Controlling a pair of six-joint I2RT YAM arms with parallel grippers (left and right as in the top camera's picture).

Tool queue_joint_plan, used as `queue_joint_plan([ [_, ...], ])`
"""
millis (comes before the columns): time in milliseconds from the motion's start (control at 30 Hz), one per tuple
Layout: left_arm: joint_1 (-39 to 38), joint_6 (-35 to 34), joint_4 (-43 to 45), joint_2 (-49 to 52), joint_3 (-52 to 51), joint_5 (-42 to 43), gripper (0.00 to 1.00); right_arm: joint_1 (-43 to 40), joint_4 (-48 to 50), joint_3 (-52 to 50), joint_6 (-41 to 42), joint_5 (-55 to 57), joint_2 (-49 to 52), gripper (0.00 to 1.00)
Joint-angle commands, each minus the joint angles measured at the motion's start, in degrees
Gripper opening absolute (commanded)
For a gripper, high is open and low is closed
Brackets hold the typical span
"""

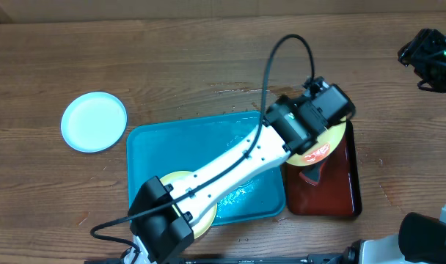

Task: Clean dirty plates on tray and stack at the side
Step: 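Lift the yellow plate with the left gripper and raise the right arm away, then swing the yellow plate with the left gripper over to the white plate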

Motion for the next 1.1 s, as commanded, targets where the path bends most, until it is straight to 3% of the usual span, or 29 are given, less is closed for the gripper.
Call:
queue_joint_plan([
  [0,-2.32,3.91,1.42,0.17,1.68,-10.97,0.04,-0.87,0.55,1.57,-0.57,-1.36,-1.18,0.61],
  [300,-8.46,12.24,6.23,0.17,1.68,-23.71,0.04,-5.03,0.81,1.57,-0.59,-8.63,-1.18,0.61],
  [533,-11.21,18.67,10.91,0.22,1.57,-26.93,0.04,-6.97,0.68,1.57,-0.79,-12.76,-1.18,0.61],
  [767,-13.62,32.39,17.92,3.63,1.55,-33.51,0.04,-6.97,0.04,1.57,-0.81,-14.08,-1.18,0.59],
  [1067,-13.81,36.13,19.71,8.72,1.55,-40.50,0.04,-6.97,-0.52,1.57,-0.85,-14.08,-1.18,0.56],
])
